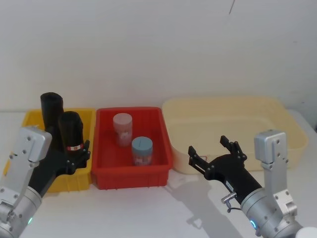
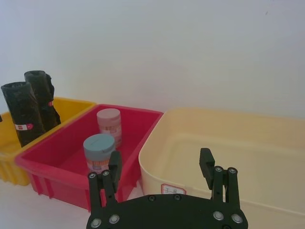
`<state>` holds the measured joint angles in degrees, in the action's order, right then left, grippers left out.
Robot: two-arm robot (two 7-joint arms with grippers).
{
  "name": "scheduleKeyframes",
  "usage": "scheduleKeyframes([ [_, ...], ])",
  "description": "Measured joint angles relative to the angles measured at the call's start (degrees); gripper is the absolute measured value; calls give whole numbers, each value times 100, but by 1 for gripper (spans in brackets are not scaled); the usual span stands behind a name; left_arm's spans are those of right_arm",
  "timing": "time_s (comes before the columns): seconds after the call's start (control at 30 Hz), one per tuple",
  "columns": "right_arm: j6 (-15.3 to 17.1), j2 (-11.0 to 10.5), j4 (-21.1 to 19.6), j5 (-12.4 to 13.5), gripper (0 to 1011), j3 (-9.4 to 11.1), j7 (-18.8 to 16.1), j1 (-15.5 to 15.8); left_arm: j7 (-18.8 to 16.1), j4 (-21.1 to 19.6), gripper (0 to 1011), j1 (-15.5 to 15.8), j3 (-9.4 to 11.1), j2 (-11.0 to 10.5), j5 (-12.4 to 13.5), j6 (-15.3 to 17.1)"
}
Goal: Pick up the garbage bag with the one hand and transfer it to the other hand.
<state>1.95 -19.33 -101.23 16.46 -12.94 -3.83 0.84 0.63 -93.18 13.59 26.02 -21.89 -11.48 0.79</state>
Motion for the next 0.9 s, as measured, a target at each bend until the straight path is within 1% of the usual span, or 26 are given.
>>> scheduleKeyframes([
  [0.9, 0, 0, 0, 0, 1001, 0, 0, 0, -3, 4, 1001, -10, -10, 10, 1, -16],
])
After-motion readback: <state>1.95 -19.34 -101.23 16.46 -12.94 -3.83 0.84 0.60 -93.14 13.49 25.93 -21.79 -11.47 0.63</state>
